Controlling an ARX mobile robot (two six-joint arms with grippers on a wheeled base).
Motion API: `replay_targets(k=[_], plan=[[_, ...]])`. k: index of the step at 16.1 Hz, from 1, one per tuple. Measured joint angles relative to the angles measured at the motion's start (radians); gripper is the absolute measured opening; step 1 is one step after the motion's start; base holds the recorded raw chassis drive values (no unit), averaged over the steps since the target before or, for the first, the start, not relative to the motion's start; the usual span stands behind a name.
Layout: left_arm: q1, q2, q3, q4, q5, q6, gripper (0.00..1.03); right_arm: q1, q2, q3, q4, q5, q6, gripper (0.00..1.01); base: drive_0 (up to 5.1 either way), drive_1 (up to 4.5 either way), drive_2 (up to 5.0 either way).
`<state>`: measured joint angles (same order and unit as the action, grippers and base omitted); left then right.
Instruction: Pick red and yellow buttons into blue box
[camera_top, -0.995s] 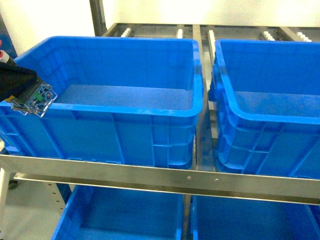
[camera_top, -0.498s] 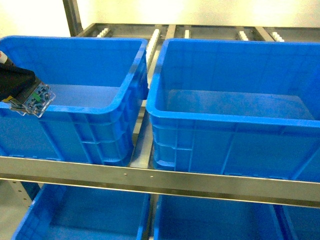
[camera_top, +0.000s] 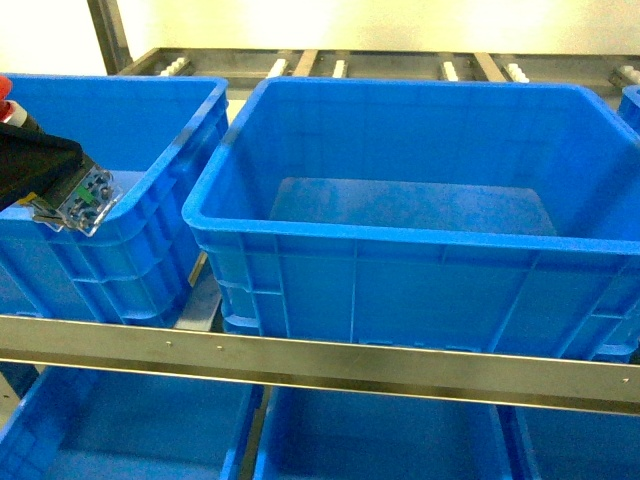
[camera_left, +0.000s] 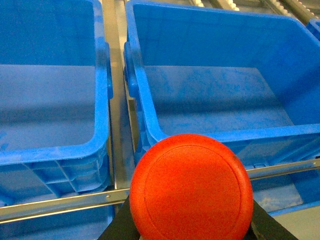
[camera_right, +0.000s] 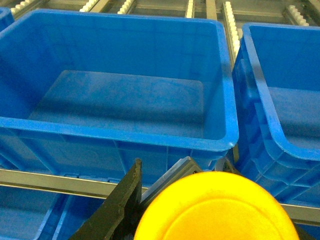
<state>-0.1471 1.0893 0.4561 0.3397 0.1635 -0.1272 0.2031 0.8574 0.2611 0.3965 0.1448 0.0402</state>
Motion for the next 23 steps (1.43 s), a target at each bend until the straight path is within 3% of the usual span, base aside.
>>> replay_targets(k=[3, 10, 17, 19, 23], plan=[[0.006, -0.003, 0.000, -0.002, -0.006, 0.000, 0.24, 0.000, 0.000, -0.001, -0.003, -0.003, 0.000, 0.41, 0.0, 0.00, 0.0], [0.006, -0.003, 0.000, 0.005, -0.005, 0.000, 0.24, 0.001, -0.002, -0.002, 0.001, -0.003, 0.000, 0.41, -0.1, 3.59, -3.8], [0.006, 0.003, 0.000, 0.000, -0.006, 0.000, 0.24, 0.001, 0.005, -0.002, 0.000, -0.003, 0.000, 0.41, 0.0, 0.00, 0.0], [0.006, 0.003, 0.000, -0.001, -0.006, 0.000, 0.24, 0.016, 0.063, 0.018, 0.008, -0.018, -0.009, 0.41, 0.0, 0.00, 0.0], [0.006, 0.003, 0.000, 0.000, -0.006, 0.000, 0.24, 0.112, 0.330, 0.185, 0.040, -0.029, -0.053, 0.41, 0.0, 0.00, 0.0]])
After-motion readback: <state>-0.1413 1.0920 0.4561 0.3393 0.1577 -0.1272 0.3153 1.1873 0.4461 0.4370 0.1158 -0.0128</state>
